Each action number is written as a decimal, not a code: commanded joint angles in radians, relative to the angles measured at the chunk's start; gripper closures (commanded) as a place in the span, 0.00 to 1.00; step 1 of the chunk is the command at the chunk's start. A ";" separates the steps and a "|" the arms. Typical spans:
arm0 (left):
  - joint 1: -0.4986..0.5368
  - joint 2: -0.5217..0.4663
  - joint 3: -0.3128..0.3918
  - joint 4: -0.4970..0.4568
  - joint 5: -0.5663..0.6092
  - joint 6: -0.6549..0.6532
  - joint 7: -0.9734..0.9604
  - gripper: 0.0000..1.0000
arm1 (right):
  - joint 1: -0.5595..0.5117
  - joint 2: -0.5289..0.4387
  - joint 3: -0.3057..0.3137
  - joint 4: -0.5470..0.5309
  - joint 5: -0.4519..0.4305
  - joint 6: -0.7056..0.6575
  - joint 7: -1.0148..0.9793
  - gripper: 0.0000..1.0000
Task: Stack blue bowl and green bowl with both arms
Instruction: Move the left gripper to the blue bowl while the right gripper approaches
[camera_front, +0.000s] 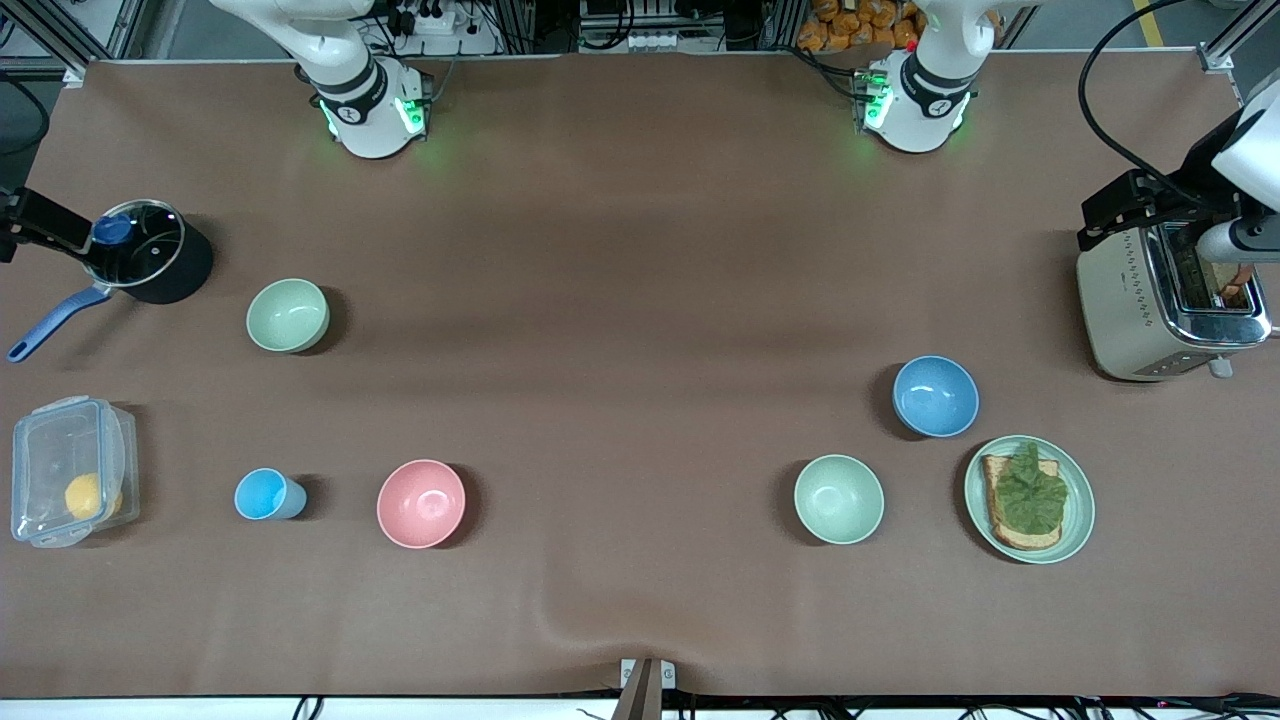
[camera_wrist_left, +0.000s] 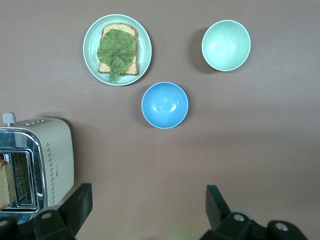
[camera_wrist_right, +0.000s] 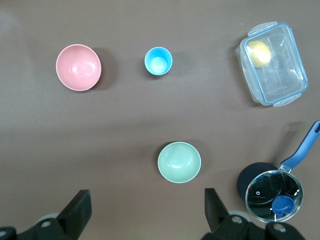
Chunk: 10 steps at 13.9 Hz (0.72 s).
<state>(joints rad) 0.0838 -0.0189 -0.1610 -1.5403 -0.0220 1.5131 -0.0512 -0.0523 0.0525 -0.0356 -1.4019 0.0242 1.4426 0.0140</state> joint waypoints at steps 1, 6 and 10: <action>0.008 -0.009 -0.006 -0.004 0.005 0.002 -0.001 0.00 | 0.070 -0.019 -0.082 -0.011 0.014 -0.002 0.009 0.00; 0.008 -0.010 -0.006 -0.009 0.005 0.002 -0.006 0.00 | 0.069 -0.017 -0.081 -0.011 0.017 -0.004 0.009 0.00; 0.010 -0.009 -0.006 -0.009 0.004 0.002 -0.006 0.00 | 0.060 -0.005 -0.083 -0.012 0.020 0.008 0.004 0.00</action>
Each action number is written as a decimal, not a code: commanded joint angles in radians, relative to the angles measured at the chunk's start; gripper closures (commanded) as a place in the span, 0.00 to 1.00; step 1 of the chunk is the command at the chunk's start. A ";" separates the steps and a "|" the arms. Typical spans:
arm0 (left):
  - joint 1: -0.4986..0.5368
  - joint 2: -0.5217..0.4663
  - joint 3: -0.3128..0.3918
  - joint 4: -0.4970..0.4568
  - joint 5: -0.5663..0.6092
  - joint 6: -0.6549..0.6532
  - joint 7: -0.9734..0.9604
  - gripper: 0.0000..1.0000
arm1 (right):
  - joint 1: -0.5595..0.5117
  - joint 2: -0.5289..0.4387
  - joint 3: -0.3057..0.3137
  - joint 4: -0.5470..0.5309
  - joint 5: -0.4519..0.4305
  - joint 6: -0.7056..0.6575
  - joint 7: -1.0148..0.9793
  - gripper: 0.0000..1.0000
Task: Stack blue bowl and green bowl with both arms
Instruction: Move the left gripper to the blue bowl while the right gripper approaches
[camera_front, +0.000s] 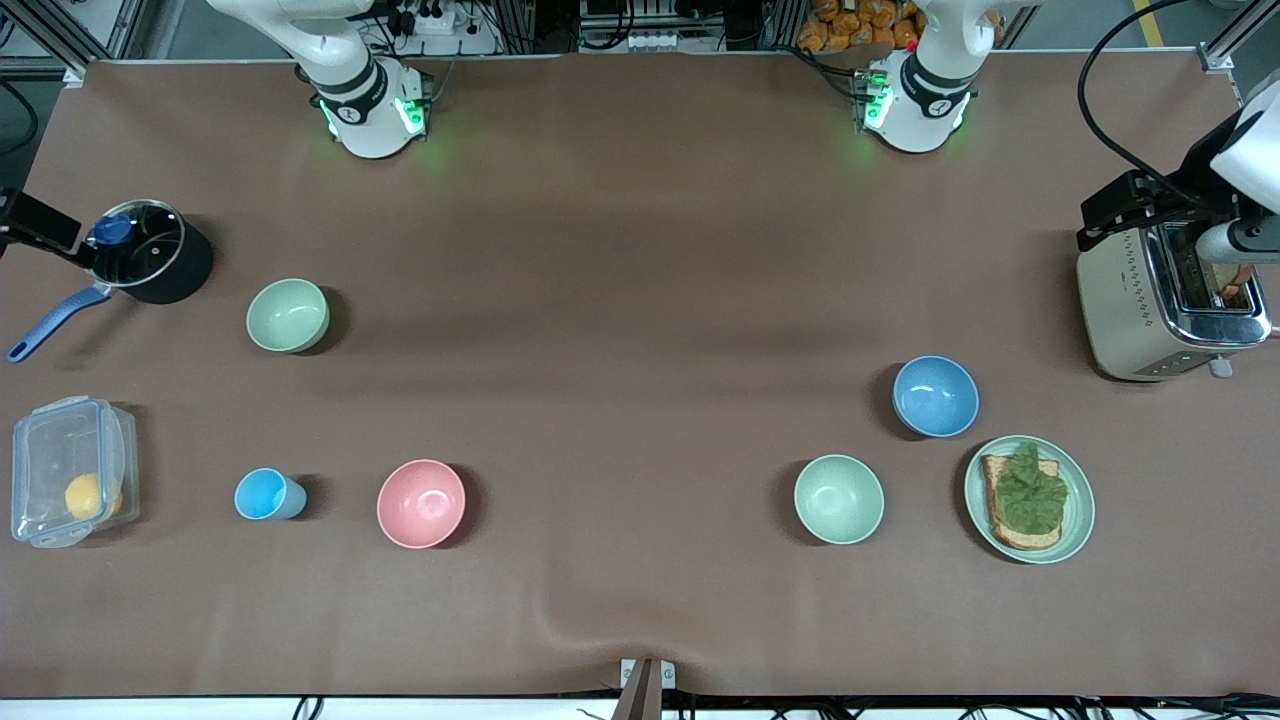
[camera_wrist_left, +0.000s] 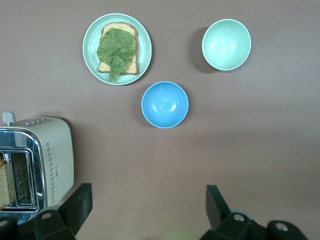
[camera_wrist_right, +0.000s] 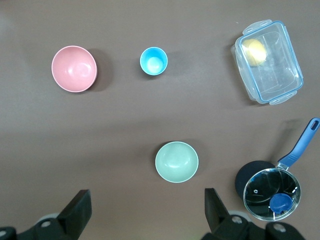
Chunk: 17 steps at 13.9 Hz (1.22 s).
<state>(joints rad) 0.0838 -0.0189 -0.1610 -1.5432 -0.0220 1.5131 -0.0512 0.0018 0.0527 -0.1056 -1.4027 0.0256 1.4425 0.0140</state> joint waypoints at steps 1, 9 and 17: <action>0.010 -0.009 -0.006 -0.008 0.004 0.002 -0.007 0.00 | 0.004 0.010 -0.013 -0.010 0.016 0.010 0.006 0.00; 0.066 0.060 -0.005 0.006 -0.007 -0.022 -0.009 0.00 | -0.014 0.125 -0.013 -0.015 0.016 0.042 0.006 0.00; 0.122 0.286 -0.003 0.011 0.007 0.068 -0.009 0.00 | -0.115 0.226 -0.017 -0.018 -0.001 0.050 -0.270 0.00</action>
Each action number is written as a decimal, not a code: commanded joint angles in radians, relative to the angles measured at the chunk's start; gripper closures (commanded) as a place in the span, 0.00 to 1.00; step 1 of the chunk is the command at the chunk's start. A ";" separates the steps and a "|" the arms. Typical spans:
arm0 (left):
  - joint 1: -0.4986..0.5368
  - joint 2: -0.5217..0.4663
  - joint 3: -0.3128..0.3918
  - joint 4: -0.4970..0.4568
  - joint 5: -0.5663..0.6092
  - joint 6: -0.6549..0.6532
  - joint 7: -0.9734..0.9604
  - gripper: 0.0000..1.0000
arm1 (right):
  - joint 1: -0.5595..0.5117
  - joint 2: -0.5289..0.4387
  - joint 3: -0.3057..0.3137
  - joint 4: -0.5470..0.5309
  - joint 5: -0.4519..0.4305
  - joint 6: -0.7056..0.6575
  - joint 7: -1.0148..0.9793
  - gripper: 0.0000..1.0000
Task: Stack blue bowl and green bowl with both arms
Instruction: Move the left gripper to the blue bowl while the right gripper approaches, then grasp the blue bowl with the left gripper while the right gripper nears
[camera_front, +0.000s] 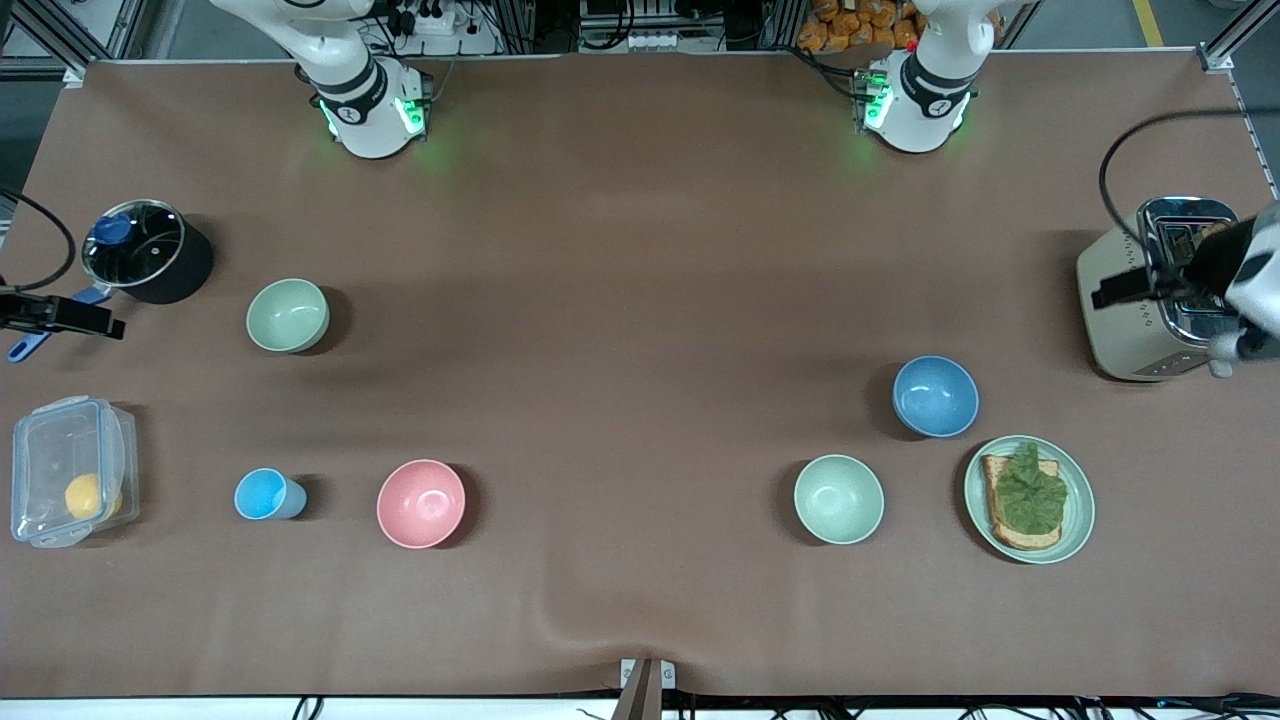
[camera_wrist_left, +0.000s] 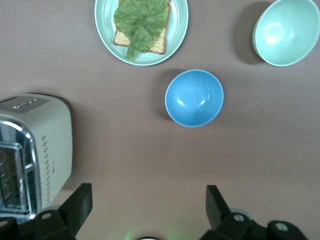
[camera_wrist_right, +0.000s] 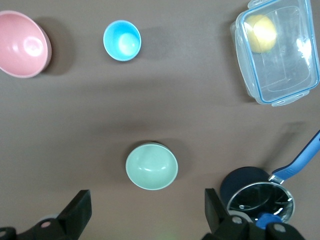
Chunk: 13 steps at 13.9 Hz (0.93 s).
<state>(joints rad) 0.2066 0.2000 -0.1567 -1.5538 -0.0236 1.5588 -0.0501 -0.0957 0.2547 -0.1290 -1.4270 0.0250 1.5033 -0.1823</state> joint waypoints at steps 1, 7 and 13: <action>-0.009 0.102 -0.007 0.027 0.008 0.039 -0.008 0.00 | -0.027 0.034 0.006 0.002 0.000 -0.008 -0.078 0.00; -0.013 0.242 -0.011 0.063 0.022 0.116 -0.013 0.00 | -0.134 0.086 0.009 -0.119 0.044 0.089 -0.157 0.00; -0.065 0.378 -0.017 0.028 0.062 0.213 -0.013 0.00 | -0.231 0.075 0.011 -0.324 0.076 0.306 -0.348 0.00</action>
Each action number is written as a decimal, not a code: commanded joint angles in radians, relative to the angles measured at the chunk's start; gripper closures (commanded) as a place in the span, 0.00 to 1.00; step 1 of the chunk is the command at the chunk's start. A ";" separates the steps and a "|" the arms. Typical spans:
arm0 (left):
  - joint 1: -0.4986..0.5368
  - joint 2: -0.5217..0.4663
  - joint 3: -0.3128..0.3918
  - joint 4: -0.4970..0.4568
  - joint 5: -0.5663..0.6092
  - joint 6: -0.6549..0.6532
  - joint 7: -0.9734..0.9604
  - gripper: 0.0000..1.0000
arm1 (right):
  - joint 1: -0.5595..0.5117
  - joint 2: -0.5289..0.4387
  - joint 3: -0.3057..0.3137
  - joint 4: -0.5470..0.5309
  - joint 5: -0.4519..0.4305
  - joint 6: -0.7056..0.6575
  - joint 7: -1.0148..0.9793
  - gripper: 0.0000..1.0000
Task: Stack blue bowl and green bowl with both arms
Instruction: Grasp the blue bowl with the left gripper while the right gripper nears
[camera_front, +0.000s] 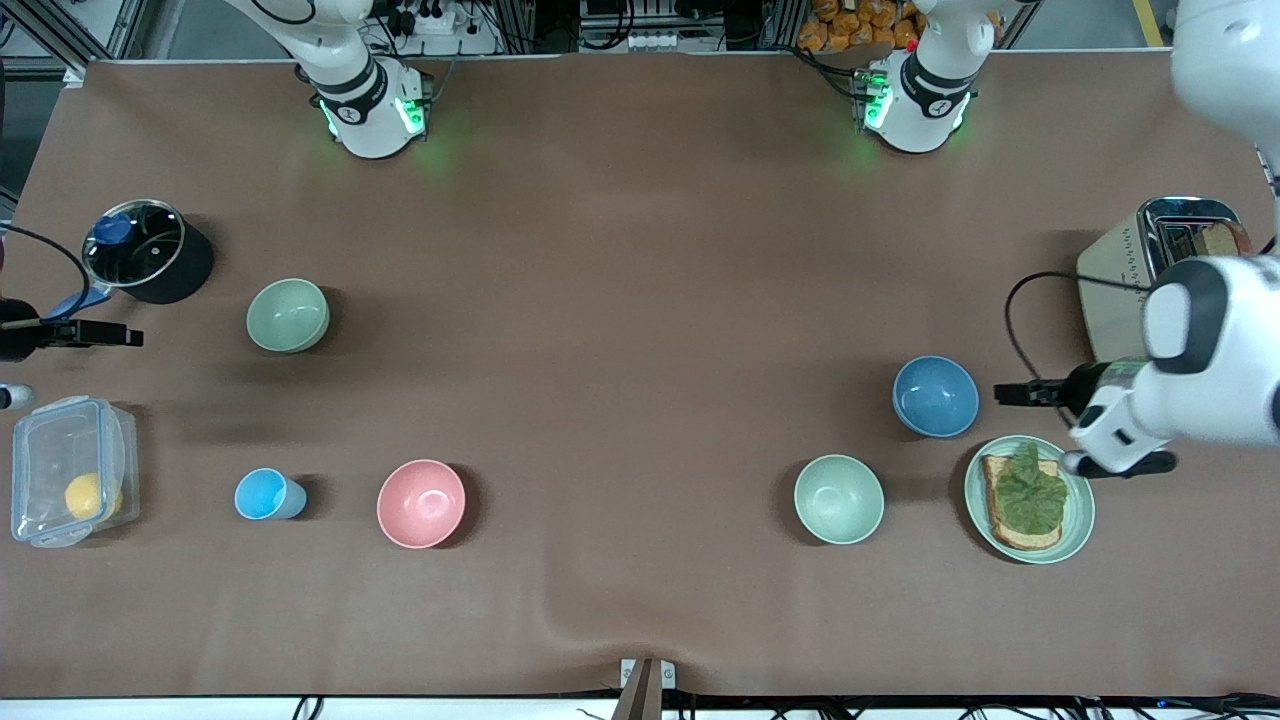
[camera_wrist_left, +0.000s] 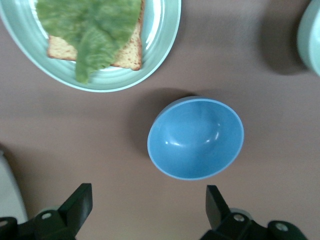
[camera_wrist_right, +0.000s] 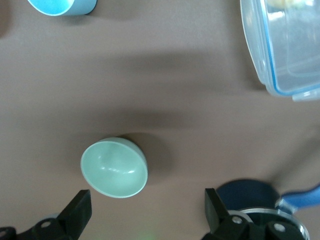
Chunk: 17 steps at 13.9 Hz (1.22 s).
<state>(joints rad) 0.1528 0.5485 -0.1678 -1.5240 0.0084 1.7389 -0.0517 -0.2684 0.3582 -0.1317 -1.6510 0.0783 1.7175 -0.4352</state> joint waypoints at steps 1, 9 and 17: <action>-0.015 0.043 -0.004 -0.018 0.032 0.056 -0.011 0.00 | -0.069 -0.025 0.014 -0.133 0.032 0.129 -0.112 0.00; -0.015 0.145 -0.006 -0.027 0.082 0.119 0.007 0.00 | -0.055 -0.064 0.021 -0.377 0.123 0.282 -0.109 0.04; -0.016 0.169 -0.006 -0.084 0.117 0.174 0.007 0.00 | -0.018 -0.106 0.023 -0.567 0.144 0.477 -0.109 0.17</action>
<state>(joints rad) 0.1348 0.7292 -0.1680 -1.5771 0.0942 1.8791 -0.0469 -0.3093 0.3093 -0.1034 -2.1249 0.1965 2.1323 -0.5371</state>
